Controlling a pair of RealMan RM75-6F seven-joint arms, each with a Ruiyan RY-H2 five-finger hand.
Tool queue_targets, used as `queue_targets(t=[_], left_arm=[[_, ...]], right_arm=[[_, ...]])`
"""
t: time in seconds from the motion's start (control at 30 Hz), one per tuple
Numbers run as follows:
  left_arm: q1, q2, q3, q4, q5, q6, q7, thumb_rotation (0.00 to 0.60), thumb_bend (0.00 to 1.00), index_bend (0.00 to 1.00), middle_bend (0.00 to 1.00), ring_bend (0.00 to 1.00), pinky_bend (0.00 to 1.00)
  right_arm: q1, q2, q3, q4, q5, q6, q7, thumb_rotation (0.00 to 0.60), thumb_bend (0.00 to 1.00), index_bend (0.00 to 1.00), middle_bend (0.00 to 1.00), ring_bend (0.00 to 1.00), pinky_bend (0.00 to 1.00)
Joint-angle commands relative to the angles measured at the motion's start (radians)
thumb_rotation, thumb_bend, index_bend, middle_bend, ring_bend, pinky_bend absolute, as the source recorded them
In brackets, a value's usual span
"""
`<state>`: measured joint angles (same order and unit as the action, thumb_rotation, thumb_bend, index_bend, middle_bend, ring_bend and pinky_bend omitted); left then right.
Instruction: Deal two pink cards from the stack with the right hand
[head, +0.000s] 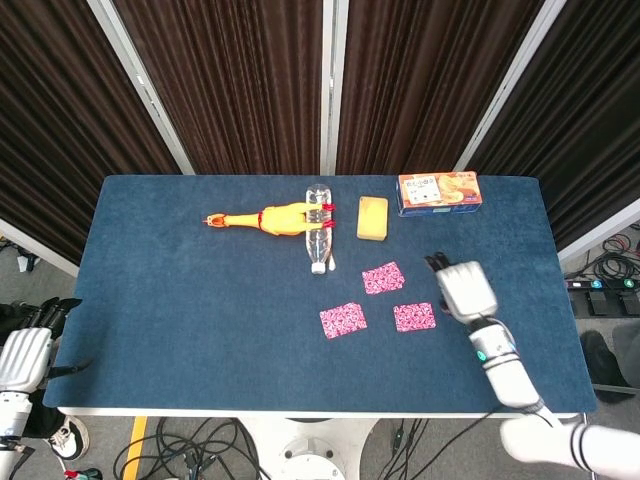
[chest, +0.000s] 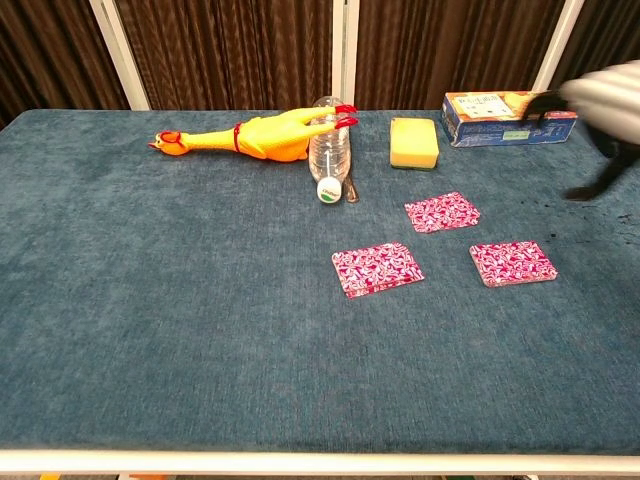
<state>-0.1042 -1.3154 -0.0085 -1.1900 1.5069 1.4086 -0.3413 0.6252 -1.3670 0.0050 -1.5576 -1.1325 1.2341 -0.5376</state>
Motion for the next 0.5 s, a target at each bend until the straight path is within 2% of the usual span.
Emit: queue_targets(t=[0.03,0.07,0.17,0.27,0.5], left_arm=[[0.0,0.002,0.0,-0.005,0.001,0.001,0.003,0.6,0.03,0.16,0.14,0.08,0.18],[-0.001,0.003,0.001,-0.007,0.001,0.001,0.005,0.6,0.03,0.16,0.14,0.08,0.18],[-0.004,0.006,0.0,-0.014,0.001,-0.003,0.013,0.6,0.03,0.16,0.14,0.08,0.18],[-0.007,0.006,-0.003,-0.022,-0.001,-0.003,0.02,0.6,0.03,0.16,0.14,0.08,0.18],[-0.008,0.001,-0.003,-0.018,0.003,0.001,0.023,0.6,0.03,0.16,0.14,0.08,0.18]], right_arm=[[-0.132,0.05,-0.078,0.02,-0.106,0.13,0.086,0.6,0.06,0.08,0.08,0.05,0.17],[-0.151,0.05,-0.084,0.032,-0.113,0.144,0.093,0.6,0.06,0.05,0.05,0.01,0.08],[-0.198,0.05,-0.087,0.064,-0.117,0.166,0.135,0.6,0.07,0.0,0.0,0.0,0.0],[-0.229,0.048,-0.086,0.106,-0.133,0.169,0.193,0.6,0.1,0.0,0.0,0.0,0.0],[-0.285,0.015,-0.074,0.171,-0.164,0.184,0.246,0.6,0.1,0.0,0.0,0.0,0.0]])
